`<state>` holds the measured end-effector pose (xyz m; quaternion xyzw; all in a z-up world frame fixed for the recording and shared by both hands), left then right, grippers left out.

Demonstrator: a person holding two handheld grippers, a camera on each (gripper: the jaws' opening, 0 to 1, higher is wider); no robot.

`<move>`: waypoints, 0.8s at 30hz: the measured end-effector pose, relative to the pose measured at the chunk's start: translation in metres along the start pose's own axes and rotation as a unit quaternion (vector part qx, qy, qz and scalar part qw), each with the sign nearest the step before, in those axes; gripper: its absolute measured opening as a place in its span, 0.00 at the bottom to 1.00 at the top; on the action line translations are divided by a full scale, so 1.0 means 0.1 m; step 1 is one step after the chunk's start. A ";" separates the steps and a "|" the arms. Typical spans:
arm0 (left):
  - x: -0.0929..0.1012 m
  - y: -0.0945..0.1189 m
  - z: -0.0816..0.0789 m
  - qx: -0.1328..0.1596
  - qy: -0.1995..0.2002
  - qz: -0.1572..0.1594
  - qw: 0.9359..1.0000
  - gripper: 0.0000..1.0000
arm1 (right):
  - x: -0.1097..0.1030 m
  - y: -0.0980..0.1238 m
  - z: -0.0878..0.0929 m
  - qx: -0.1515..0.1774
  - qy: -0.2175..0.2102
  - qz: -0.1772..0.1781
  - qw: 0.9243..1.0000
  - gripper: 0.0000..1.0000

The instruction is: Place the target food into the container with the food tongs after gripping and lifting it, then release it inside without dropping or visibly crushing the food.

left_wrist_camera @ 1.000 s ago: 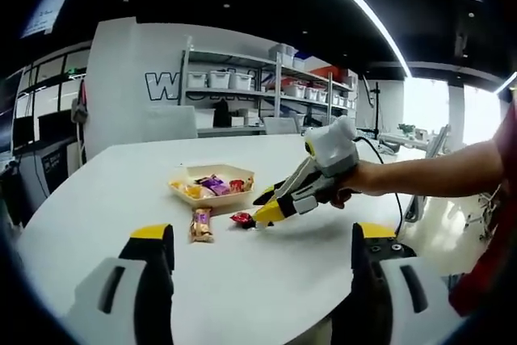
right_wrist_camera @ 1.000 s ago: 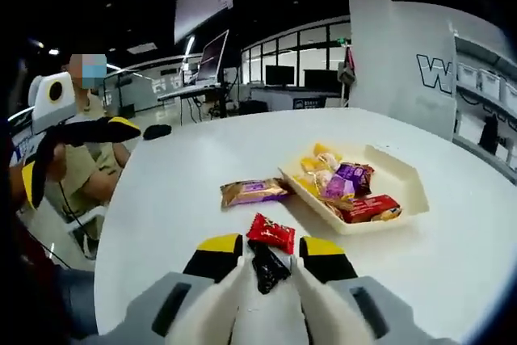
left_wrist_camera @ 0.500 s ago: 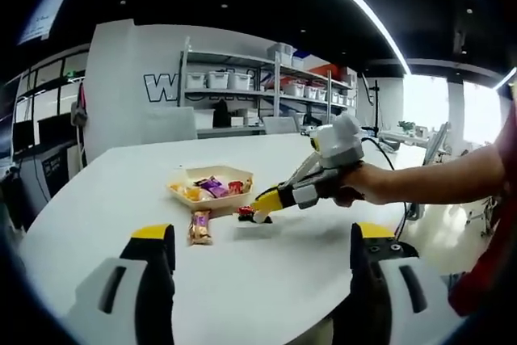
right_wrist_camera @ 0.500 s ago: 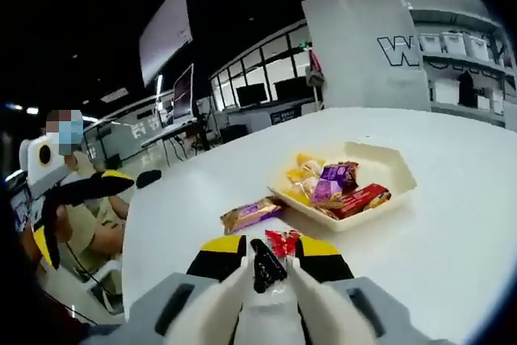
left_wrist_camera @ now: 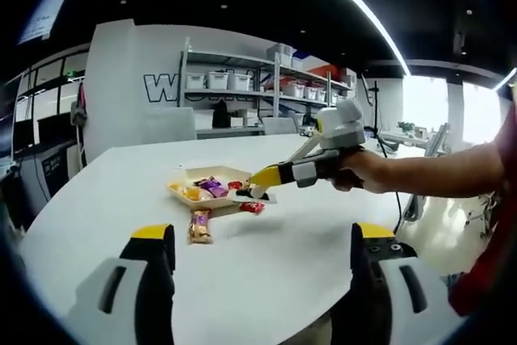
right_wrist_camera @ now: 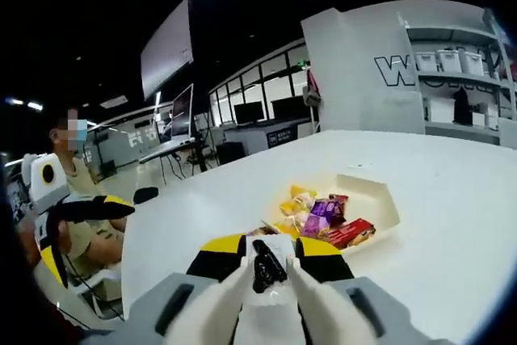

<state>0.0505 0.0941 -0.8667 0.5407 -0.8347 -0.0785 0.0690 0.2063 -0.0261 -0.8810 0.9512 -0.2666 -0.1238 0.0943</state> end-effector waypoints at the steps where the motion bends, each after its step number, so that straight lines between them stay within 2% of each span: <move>1: 0.00 0.00 0.00 0.001 0.000 0.000 1.000 0.88 | 0.01 0.01 -0.02 0.004 -0.005 0.000 1.000 0.19; 6: 0.01 0.00 0.02 -0.001 -0.001 -0.001 1.000 0.90 | 0.08 0.06 -0.08 0.017 -0.016 0.007 1.000 0.19; 11: 0.02 0.00 0.04 -0.001 0.002 0.003 1.000 0.90 | 0.10 0.08 -0.05 0.002 -0.008 0.016 1.000 0.19; 16: 0.03 0.02 0.01 0.003 0.001 0.005 1.000 0.90 | 0.07 0.08 -0.11 0.003 0.001 0.015 1.000 0.19; 19: 0.01 0.03 0.01 0.001 -0.001 0.005 1.000 0.89 | 0.06 0.07 -0.18 0.001 0.013 0.015 1.000 0.19; 22: -0.03 0.05 0.02 0.003 0.002 -0.001 1.000 0.90 | 0.04 0.05 -0.33 -0.001 0.044 0.015 0.999 0.19; 24: -0.05 0.06 0.02 0.004 0.005 -0.003 1.000 0.89 | 0.02 0.04 -0.43 0.002 0.048 0.011 0.999 0.19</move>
Point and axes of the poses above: the point that each gripper's makers call its tool centre point, and the gripper's own axes: y roughly backward along the fingers, x roughly to its right, z roughly out of its underside, the point moved 4 cm from there along y, roughly backward along the fingers, and after that the axes turned 4 degrees about -z, right-handed, at the moved point
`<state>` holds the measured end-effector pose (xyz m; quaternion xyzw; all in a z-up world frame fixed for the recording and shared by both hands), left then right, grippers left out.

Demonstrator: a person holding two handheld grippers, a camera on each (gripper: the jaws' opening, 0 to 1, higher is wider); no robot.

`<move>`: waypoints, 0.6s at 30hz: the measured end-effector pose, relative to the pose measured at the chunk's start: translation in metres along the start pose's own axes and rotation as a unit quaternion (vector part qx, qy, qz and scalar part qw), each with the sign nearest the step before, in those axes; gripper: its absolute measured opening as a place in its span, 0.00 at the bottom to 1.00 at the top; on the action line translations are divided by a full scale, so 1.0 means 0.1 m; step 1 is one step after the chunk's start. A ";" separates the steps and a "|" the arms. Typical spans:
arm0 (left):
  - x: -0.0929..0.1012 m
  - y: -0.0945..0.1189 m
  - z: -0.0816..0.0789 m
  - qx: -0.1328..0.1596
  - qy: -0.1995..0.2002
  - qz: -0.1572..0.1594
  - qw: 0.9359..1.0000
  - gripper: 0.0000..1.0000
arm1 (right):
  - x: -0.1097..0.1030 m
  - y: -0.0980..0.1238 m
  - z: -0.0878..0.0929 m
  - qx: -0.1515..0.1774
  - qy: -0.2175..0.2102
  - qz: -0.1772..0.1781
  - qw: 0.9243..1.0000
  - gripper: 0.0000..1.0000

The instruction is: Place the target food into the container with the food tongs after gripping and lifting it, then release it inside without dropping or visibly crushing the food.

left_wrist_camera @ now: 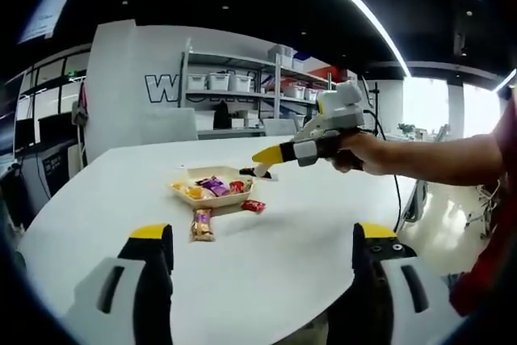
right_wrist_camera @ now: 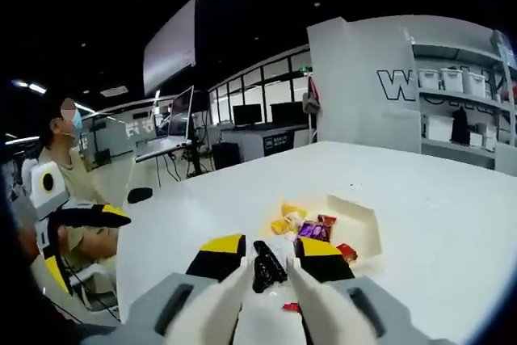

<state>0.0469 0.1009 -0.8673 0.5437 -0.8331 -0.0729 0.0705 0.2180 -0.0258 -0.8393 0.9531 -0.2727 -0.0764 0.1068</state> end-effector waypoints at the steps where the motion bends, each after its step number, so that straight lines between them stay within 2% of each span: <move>1: 0.00 0.00 0.00 0.000 0.000 -0.001 1.000 0.89 | 0.00 0.00 -0.04 0.001 0.004 -0.001 1.000 0.19; 6: -0.03 0.02 0.00 0.003 0.003 -0.006 1.000 0.89 | 0.02 -0.03 -0.30 0.005 0.032 -0.003 0.999 0.19; 18: -0.12 0.07 0.02 0.004 0.003 -0.019 1.000 0.89 | 0.13 -0.08 -0.70 0.020 0.068 0.005 0.997 0.19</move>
Point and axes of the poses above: the point that each gripper's makers call its tool centre point, and the gripper's own axes: y roughly backward along the fingers, x roughly to its right, z roughly out of its underside, the point moved 4 cm from there along y, roughly backward along the fingers, and after that the axes turned 4 degrees about -z, right-handed, at the moved point
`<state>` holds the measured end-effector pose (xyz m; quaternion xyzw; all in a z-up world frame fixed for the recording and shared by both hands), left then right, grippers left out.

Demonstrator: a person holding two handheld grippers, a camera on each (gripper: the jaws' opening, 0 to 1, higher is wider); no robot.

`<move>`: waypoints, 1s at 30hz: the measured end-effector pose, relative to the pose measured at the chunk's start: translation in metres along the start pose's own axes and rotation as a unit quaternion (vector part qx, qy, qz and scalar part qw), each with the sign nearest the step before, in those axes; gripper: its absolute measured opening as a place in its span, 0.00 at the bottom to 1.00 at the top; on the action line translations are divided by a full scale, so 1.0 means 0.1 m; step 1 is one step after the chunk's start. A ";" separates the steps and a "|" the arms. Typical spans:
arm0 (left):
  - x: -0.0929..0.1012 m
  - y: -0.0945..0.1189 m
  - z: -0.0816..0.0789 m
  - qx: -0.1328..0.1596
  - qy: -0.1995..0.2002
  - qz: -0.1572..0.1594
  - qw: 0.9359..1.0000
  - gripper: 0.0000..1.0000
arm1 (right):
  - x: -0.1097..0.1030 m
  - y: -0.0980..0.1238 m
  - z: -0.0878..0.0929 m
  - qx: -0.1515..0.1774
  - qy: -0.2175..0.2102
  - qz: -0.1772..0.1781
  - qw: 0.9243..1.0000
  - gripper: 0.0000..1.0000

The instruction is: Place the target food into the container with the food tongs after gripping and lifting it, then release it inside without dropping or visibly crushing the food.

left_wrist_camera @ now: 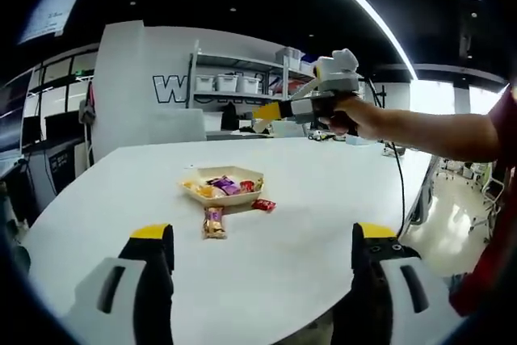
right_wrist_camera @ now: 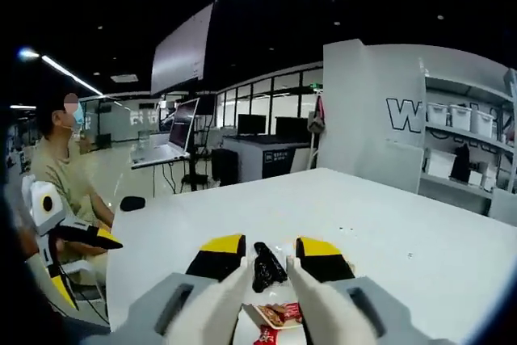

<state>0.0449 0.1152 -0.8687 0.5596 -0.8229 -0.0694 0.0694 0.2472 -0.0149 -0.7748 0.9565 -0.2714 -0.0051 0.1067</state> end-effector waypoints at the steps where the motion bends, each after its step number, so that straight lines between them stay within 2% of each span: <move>1: -0.01 0.00 0.00 -0.001 -0.001 -0.001 1.000 0.89 | 0.01 -0.01 -0.02 0.000 0.002 0.001 1.000 0.19; 12: -0.04 0.00 -0.01 0.000 -0.002 -0.006 1.000 0.89 | 0.17 -0.05 -0.25 0.001 0.014 0.006 1.000 0.19; 14: -0.04 -0.01 -0.01 -0.002 0.001 -0.005 1.000 0.89 | 0.23 -0.09 -0.19 -0.010 0.009 0.010 1.000 0.18; 17: -0.02 -0.02 -0.02 0.000 -0.002 -0.005 1.000 0.89 | 0.29 -0.17 0.02 -0.045 0.011 0.017 0.999 0.18; 22: -0.02 0.00 -0.01 -0.001 -0.004 -0.004 1.000 0.89 | 0.29 -0.21 0.12 -0.049 0.000 0.012 0.999 0.19; 30: -0.06 0.00 0.01 -0.003 -0.001 -0.009 1.000 0.89 | 0.33 -0.16 0.11 -0.045 -0.009 0.013 0.999 0.19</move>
Point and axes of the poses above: the point that each gripper's makers call its tool centre point, and the gripper's own axes: y roughly backward along the fingers, x roughly to its right, z roughly out of its underside, the point moved 4 cm from there along y, roughly backward along the fingers, and after that the axes turned 4 degrees about -z, right-handed, at the moved point
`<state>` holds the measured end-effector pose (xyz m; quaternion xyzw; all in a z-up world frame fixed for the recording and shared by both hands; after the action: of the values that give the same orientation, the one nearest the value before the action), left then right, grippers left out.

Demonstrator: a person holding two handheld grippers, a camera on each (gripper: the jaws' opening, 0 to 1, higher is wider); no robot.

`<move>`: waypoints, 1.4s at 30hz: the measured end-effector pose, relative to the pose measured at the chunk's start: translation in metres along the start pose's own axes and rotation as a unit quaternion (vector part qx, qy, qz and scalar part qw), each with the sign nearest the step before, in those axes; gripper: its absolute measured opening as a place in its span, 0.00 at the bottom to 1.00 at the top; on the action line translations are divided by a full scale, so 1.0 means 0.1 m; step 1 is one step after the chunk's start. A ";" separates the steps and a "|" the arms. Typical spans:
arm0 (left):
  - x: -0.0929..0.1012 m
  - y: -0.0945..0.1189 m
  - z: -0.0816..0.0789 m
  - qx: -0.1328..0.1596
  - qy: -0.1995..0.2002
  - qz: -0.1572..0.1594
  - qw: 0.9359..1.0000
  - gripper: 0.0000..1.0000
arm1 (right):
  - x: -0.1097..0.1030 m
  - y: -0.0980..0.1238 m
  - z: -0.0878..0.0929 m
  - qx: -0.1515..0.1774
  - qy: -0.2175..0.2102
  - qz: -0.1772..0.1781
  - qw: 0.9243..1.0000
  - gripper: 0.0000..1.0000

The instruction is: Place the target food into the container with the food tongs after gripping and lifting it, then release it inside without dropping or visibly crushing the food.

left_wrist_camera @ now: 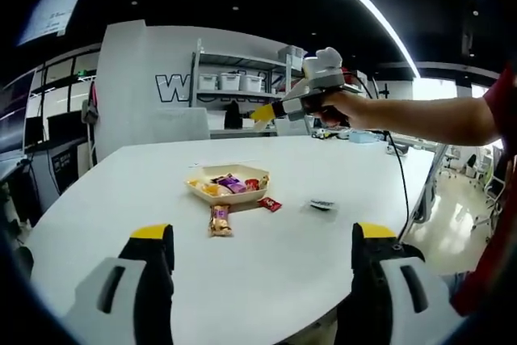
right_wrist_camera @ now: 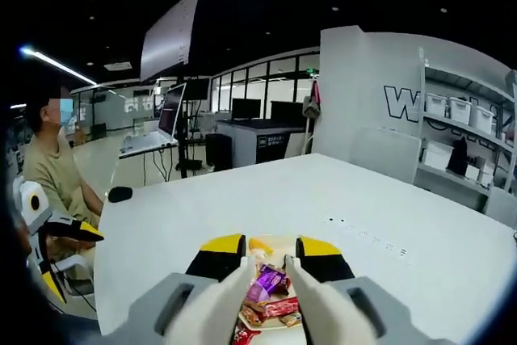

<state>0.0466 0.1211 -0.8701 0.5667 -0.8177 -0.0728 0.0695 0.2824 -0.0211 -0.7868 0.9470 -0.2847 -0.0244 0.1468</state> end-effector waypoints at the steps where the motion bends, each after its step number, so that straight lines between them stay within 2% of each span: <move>1: 0.00 0.00 -0.01 0.002 0.000 0.000 1.000 0.89 | 0.00 0.01 0.00 0.000 -0.001 0.000 1.000 0.20; 11: 0.03 0.00 0.00 -0.002 -0.001 0.002 1.000 0.89 | 0.01 0.22 0.28 -0.005 -0.029 0.002 1.000 0.20; 16: 0.06 0.00 -0.03 0.000 -0.003 0.003 1.000 0.89 | 0.00 0.30 0.35 -0.007 -0.040 0.000 0.999 0.21; 25: 0.11 -0.01 -0.01 -0.003 -0.004 0.009 1.000 0.89 | -0.11 0.40 0.48 -0.009 -0.045 -0.009 0.999 0.22; 30: 0.14 -0.02 -0.02 -0.003 -0.007 0.012 1.000 0.89 | -0.16 0.46 0.65 -0.025 -0.041 -0.011 0.999 0.23; 36: 0.16 -0.04 -0.01 -0.005 -0.005 0.015 1.000 0.89 | -0.20 0.53 0.78 -0.032 -0.059 -0.013 0.998 0.24; 42: 0.19 -0.04 0.02 -0.007 -0.004 0.019 1.000 0.89 | -0.26 0.63 0.93 -0.038 -0.054 -0.009 0.998 0.24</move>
<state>0.0435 0.1020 -0.8724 0.5501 -0.8283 -0.0797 0.0712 0.2147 -0.0814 -0.8588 0.9404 -0.2828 -0.0880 0.1669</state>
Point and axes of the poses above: the point that each gripper's makers call its tool centre point, and the gripper's own axes: y roughly backward along the fingers, x roughly to its right, z roughly out of its underside, the point moved 4 cm from there along y, roughly backward along the fingers, and after that the axes turned 4 degrees about -z, right-handed, at the moved point
